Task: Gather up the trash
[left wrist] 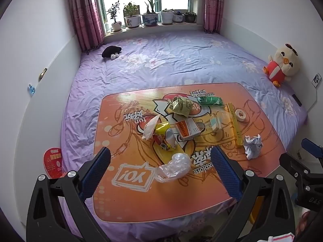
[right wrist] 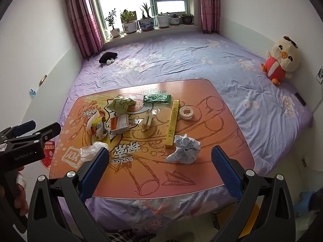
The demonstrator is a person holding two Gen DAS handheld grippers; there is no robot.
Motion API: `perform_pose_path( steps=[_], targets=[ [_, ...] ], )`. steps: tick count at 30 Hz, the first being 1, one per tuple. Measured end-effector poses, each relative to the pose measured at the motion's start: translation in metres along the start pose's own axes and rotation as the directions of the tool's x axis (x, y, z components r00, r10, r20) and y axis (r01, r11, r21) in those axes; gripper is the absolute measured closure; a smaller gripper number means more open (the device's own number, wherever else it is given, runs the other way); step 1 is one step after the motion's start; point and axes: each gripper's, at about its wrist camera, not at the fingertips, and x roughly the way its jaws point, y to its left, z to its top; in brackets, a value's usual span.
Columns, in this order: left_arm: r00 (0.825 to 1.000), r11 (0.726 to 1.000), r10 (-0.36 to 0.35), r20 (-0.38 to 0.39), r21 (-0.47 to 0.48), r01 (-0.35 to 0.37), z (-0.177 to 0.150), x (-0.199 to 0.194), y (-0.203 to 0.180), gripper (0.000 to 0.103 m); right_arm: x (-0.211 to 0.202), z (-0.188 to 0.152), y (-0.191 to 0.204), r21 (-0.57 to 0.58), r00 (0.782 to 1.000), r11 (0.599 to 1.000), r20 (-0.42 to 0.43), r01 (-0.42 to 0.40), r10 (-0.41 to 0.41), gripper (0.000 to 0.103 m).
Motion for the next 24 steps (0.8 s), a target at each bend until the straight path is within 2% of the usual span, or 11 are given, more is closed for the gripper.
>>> perform_pose_path(
  steps=[24],
  targets=[
    [1.0,1.0,-0.001,-0.01,0.0,0.001,-0.0038,0.002,-0.0039,0.005,-0.0017,-0.003,-0.0036,0.007,1.0,1.0,0.0,-0.005,0.005,0.003]
  ],
)
